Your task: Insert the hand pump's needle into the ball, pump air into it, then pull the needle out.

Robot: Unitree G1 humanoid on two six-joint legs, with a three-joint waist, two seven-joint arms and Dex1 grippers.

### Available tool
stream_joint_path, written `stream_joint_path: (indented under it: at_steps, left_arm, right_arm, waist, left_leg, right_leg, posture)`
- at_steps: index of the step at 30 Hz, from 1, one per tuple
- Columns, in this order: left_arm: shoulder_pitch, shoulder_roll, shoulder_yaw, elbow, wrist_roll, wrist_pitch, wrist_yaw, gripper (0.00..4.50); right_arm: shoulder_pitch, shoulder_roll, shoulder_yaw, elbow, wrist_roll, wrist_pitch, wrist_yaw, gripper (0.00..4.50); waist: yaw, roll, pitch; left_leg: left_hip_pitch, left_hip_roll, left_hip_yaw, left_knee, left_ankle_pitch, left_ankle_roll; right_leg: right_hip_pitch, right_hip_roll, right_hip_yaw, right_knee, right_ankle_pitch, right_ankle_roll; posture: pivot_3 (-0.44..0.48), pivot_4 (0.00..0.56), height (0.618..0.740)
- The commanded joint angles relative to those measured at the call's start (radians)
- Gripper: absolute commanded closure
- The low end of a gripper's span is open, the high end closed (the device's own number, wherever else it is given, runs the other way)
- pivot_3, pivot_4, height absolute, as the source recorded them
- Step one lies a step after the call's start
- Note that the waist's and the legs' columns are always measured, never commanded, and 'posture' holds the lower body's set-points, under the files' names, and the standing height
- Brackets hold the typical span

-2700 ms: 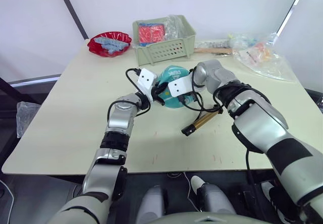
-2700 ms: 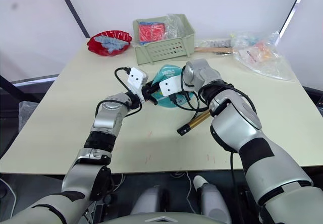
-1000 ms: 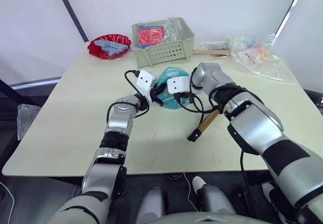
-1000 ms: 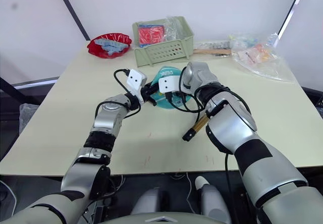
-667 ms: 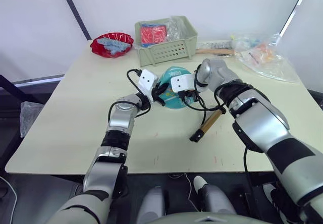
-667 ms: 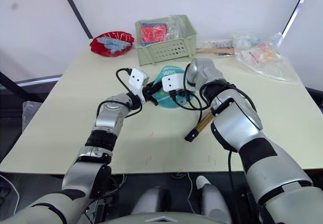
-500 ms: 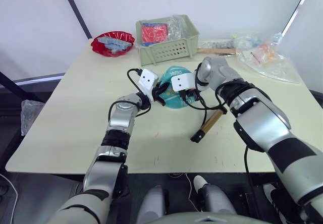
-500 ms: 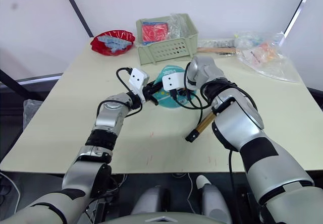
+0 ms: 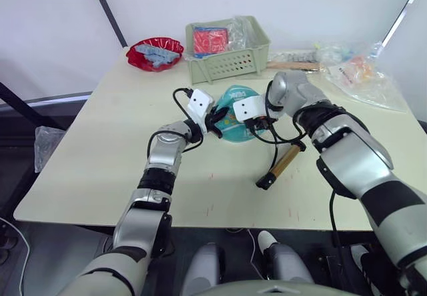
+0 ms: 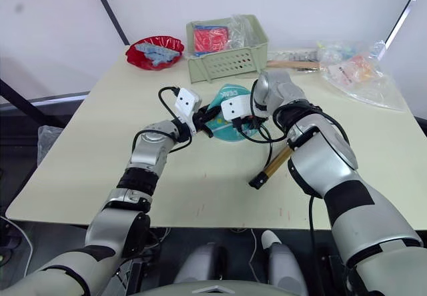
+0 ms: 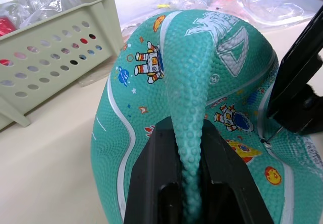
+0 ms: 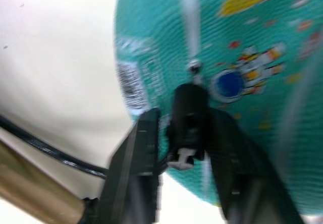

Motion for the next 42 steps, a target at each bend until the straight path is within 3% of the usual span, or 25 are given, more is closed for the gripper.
stream_joint_path:
  at_steps: [1, 3, 6, 15, 20, 25, 28, 31, 33, 41, 42]
  left_arm:
    - [0.045, -0.011, -0.058, 0.095, 0.045, 0.029, -0.011, 4.50]
    - [0.045, -0.012, -0.059, 0.097, 0.046, 0.027, -0.012, 4.50]
    - [0.045, -0.012, -0.061, 0.098, 0.047, 0.025, -0.014, 4.50]
    - [0.037, -0.010, -0.060, 0.101, 0.049, 0.025, -0.013, 4.50]
    - [0.037, -0.008, -0.060, 0.101, 0.050, 0.026, -0.013, 4.50]
    - [0.033, -0.006, -0.058, 0.105, 0.049, 0.026, -0.012, 4.50]
    - [0.033, -0.004, -0.057, 0.103, 0.049, 0.026, -0.012, 4.50]
    - [0.035, 0.001, -0.056, 0.100, 0.048, 0.028, -0.014, 4.50]
    - [0.037, 0.004, -0.056, 0.097, 0.048, 0.029, -0.015, 4.50]
    - [0.031, 0.005, -0.055, 0.103, 0.049, 0.029, -0.013, 4.50]
    - [0.031, 0.006, -0.055, 0.104, 0.049, 0.028, -0.013, 4.50]
  right_arm:
    - [-0.010, -0.051, -0.029, -0.049, 0.042, 0.019, 0.073, 2.69]
    - [-0.005, -0.072, -0.037, -0.079, 0.056, 0.032, 0.096, 2.69]
    - [0.008, -0.104, -0.047, -0.132, 0.073, 0.041, 0.110, 1.45]
    - [0.068, -0.208, -0.152, -0.323, 0.212, 0.190, 0.184, 1.45]
    - [0.139, -0.222, -0.287, -0.441, 0.357, 0.362, 0.160, 1.45]
    - [0.230, -0.211, -0.347, -0.555, 0.446, 0.381, 0.088, 1.45]
    - [0.267, -0.211, -0.349, -0.590, 0.473, 0.386, 0.062, 2.29]
    - [0.292, -0.209, -0.344, -0.600, 0.486, 0.366, 0.034, 3.85]
    - [0.301, -0.205, -0.335, -0.594, 0.487, 0.348, 0.014, 4.46]
    - [0.293, -0.194, -0.313, -0.519, 0.483, 0.285, -0.035, 4.46]
    - [0.287, -0.193, -0.317, -0.510, 0.488, 0.287, -0.038, 4.23]
  waist:
    - [0.001, 0.001, 0.003]
    - [0.000, 0.003, 0.004]
    - [0.000, 0.004, 0.005]
    - [0.003, 0.005, 0.008]
    - [0.002, 0.005, 0.008]
    - [0.003, 0.005, 0.008]
    - [0.003, 0.005, 0.008]
    - [0.003, 0.005, 0.008]
    - [0.003, 0.005, 0.008]
    - [0.002, 0.005, 0.008]
    - [0.002, 0.005, 0.008]
  left_leg:
    - [-0.001, 0.000, 0.000, 0.000, 0.000, 0.000]
    - [-0.002, 0.000, 0.000, 0.000, 0.000, 0.000]
    - [-0.003, 0.000, 0.000, -0.001, 0.000, 0.000]
    - [-0.004, 0.000, 0.000, -0.001, 0.000, 0.000]
    - [-0.004, 0.000, 0.000, -0.001, 0.000, 0.000]
    - [-0.005, 0.000, 0.000, 0.000, 0.000, 0.000]
    - [-0.007, 0.000, 0.000, 0.000, 0.000, 0.000]
    - [-0.008, -0.001, 0.001, 0.001, 0.000, 0.000]
    - [-0.009, -0.002, 0.001, 0.001, 0.000, 0.000]
    - [-0.009, -0.003, 0.001, 0.001, 0.000, 0.000]
    - [-0.009, -0.003, 0.001, 0.001, 0.000, 0.000]
  right_leg:
    - [0.000, 0.000, -0.001, -0.001, 0.000, 0.000]
    - [-0.001, 0.000, 0.000, -0.001, 0.001, 0.002]
    - [-0.002, 0.001, -0.001, -0.001, 0.001, 0.002]
    - [-0.003, 0.001, -0.001, -0.002, 0.002, 0.003]
    - [-0.003, 0.001, -0.001, -0.002, 0.002, 0.003]
    - [-0.004, 0.001, -0.002, -0.002, 0.002, 0.003]
    - [-0.005, 0.001, -0.002, -0.002, 0.002, 0.003]
    - [-0.006, 0.001, -0.002, -0.002, 0.002, 0.003]
    - [-0.007, 0.001, -0.002, -0.002, 0.002, 0.003]
    - [-0.007, 0.001, -0.002, -0.001, 0.002, 0.003]
    - [-0.007, 0.001, -0.002, -0.001, 0.002, 0.003]
  posture:
    - [0.000, 0.150, 0.738]
    - [0.000, 0.150, 0.738]
    - [0.000, 0.150, 0.738]
    - [0.000, 0.150, 0.738]
    - [0.000, 0.150, 0.738]
    - [0.000, 0.150, 0.738]
    - [0.000, 0.150, 0.738]
    - [0.000, 0.150, 0.738]
    - [0.000, 0.150, 0.738]
    - [0.000, 0.150, 0.738]
    - [0.000, 0.150, 0.738]
